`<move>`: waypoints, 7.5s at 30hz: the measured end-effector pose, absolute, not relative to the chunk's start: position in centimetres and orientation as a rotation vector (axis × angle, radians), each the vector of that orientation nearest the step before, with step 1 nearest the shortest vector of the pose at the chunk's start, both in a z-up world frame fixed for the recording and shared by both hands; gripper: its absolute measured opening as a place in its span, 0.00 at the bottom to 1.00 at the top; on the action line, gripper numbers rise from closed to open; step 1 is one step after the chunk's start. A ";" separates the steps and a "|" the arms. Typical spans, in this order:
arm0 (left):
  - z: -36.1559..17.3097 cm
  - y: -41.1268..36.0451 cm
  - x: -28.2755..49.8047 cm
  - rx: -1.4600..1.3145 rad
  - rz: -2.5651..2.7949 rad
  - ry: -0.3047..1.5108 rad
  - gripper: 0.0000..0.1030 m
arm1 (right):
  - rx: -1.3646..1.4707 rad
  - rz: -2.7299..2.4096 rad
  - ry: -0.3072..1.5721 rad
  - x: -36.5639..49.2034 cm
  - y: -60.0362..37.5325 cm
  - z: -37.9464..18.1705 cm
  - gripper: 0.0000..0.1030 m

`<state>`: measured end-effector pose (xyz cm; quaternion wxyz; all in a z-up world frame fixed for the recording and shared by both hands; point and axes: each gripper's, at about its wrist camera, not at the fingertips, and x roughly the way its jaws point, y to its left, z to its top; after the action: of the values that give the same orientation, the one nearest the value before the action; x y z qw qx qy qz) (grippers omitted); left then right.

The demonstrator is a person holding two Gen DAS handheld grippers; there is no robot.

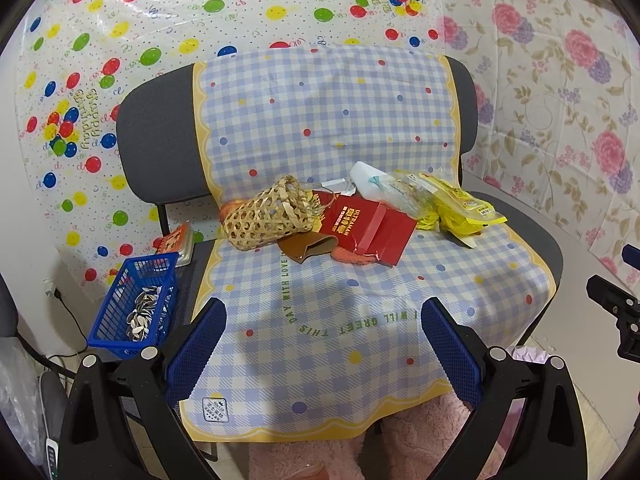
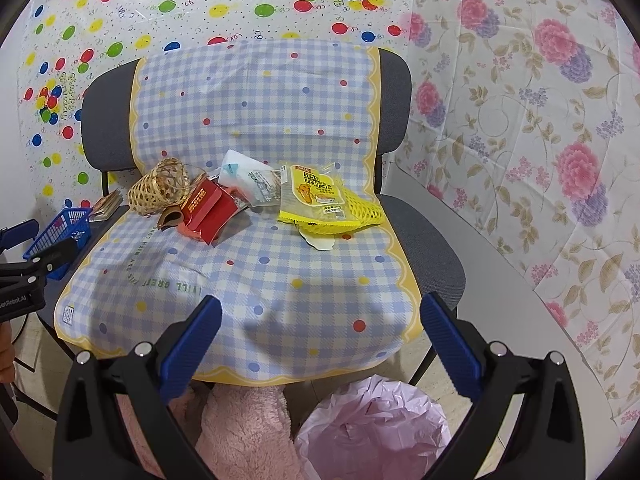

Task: Collect trash

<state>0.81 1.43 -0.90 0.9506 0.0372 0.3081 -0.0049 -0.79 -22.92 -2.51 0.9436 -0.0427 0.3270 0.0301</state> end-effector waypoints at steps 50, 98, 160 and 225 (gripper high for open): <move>-2.4 2.4 1.3 0.085 0.008 0.650 0.94 | -0.094 0.065 0.665 1.3 -22.8 -4.4 0.94; -4.5 -1.3 11.3 0.073 -0.140 0.717 0.91 | 0.122 0.187 0.348 7.3 -28.3 -2.3 0.03; -1.5 -14.5 0.8 -0.004 -0.800 0.524 0.12 | 0.256 -0.068 0.468 -9.3 -36.5 -3.9 0.04; -10.1 -7.0 6.4 0.008 -0.449 0.779 0.66 | 0.184 0.060 0.731 1.8 -30.7 -12.3 0.46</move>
<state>6.44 -6.96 -10.14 0.9006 0.0039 0.3765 -0.2170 1.75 -30.67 -12.34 0.9293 0.0899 0.3571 0.0294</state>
